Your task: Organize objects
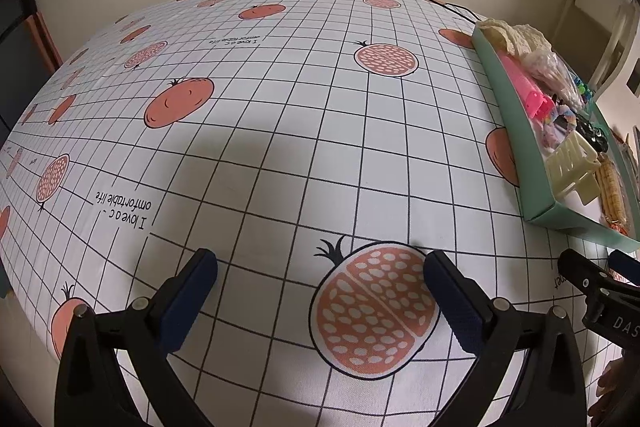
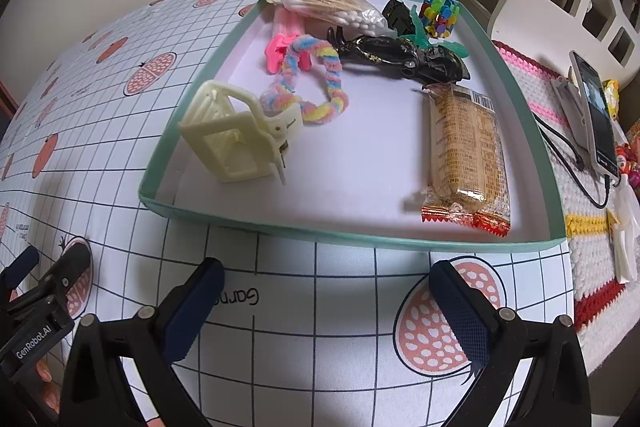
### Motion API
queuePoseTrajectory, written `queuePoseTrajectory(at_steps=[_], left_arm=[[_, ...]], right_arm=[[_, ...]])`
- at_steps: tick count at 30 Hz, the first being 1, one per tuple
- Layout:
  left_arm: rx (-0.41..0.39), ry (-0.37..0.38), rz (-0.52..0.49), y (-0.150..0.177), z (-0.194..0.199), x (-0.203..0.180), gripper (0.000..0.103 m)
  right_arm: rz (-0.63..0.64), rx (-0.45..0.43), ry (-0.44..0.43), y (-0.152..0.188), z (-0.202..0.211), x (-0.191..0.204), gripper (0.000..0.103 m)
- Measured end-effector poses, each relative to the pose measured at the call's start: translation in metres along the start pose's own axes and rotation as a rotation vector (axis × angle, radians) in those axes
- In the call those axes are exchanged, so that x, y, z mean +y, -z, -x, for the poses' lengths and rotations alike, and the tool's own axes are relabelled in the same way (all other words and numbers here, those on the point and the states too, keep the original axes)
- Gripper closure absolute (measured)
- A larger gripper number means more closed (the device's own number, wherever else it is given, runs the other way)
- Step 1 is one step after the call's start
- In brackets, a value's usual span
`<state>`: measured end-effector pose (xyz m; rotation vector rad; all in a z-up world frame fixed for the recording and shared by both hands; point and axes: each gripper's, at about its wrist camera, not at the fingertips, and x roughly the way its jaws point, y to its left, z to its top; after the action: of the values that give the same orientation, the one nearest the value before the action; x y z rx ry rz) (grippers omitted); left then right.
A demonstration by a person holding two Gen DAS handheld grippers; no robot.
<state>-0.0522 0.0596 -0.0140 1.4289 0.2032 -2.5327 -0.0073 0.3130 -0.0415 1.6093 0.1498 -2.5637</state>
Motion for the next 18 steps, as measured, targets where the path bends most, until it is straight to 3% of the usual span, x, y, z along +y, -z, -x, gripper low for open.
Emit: queuePoseTrajectory(at_steps=[18], left_arm=[[-0.011, -0.01, 0.015, 0.002, 0.001, -0.003, 0.0]], right_arm=[[-0.007, 0.006, 0.005, 0.013, 0.01, 0.009, 0.0]])
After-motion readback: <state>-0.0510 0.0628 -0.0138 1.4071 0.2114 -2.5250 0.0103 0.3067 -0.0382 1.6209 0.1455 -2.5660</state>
